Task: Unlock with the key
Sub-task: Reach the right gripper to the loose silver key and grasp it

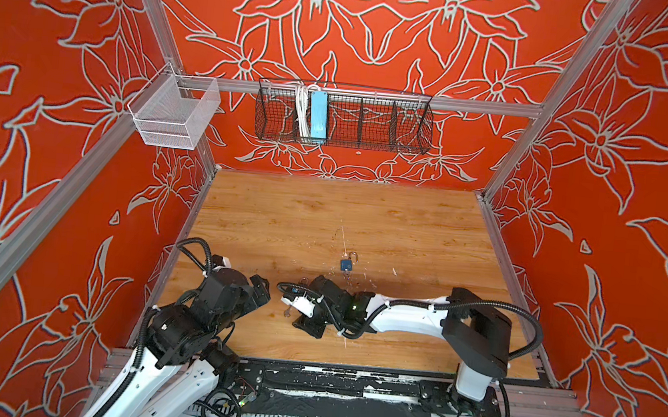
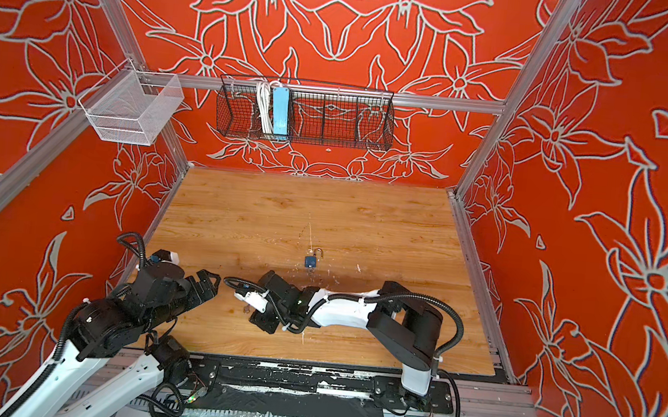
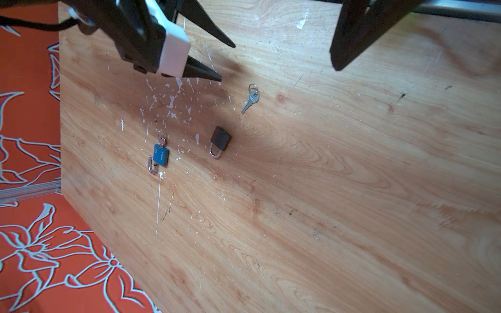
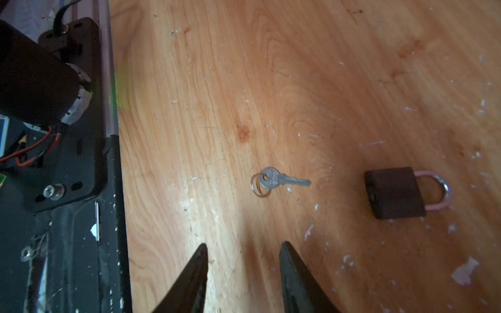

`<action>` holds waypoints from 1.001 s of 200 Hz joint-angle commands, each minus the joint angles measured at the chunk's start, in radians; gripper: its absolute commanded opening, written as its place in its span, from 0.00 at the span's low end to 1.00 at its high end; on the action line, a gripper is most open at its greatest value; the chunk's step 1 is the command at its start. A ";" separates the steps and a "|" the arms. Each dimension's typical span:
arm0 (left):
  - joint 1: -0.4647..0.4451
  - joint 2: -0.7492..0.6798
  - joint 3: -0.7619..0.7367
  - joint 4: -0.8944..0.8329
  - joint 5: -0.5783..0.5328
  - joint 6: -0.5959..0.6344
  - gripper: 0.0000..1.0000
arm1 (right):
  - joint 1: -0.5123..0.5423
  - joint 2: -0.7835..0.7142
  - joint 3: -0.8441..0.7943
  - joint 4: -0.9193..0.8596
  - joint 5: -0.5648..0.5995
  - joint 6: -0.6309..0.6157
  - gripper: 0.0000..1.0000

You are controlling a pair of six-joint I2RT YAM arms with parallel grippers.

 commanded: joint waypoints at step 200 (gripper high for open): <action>0.005 -0.035 0.012 -0.096 -0.102 -0.059 0.97 | 0.027 0.201 0.146 0.056 0.084 -0.175 0.27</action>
